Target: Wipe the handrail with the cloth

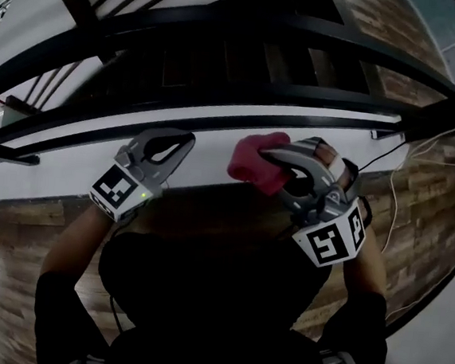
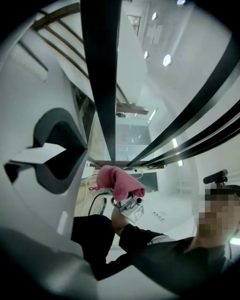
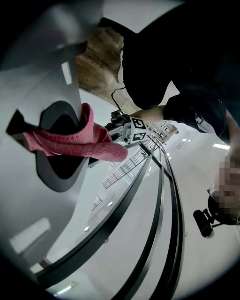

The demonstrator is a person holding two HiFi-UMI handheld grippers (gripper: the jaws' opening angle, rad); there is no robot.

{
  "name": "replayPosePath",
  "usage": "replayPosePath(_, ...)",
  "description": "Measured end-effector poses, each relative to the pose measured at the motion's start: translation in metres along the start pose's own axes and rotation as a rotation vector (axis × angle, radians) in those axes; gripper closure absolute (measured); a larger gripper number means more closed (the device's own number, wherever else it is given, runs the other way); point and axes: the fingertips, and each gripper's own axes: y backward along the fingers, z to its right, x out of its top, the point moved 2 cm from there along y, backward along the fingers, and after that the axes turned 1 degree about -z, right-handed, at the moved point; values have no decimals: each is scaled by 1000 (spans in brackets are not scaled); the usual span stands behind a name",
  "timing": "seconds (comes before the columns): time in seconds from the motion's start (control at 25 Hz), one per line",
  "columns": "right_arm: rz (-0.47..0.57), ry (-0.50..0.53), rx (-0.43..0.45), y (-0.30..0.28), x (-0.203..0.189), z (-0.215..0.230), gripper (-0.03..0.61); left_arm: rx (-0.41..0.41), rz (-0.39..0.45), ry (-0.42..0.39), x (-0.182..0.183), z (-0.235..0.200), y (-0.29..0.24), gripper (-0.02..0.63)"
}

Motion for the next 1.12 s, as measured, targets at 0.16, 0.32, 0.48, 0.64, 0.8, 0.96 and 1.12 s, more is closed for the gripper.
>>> replayPosePath(0.16,-39,-60,-1,79,-105,2,535,-118,-2,-61,22,49,-106,615)
replayPosePath(0.32,-92,-164,-136,135,-208,26,535,-167,-31,-79,27,93,-209,615)
replayPosePath(0.48,-251,-172,-388,175,-303,62,535,-196,-26,0,28,136,-301,615)
replayPosePath(0.64,-327,-254,-546,213,-373,94,535,-257,19,29,42,173,-388,615)
replayPosePath(0.8,-444,-248,-622,231,-414,104,535,-268,26,75,49,190,-433,615)
replayPosePath(0.96,-605,-201,-702,237,-445,105,535,-234,-11,142,36,190,-445,615)
replayPosePath(1.12,-784,-220,-695,226,-465,101,535,-183,-29,205,27,180,-450,615)
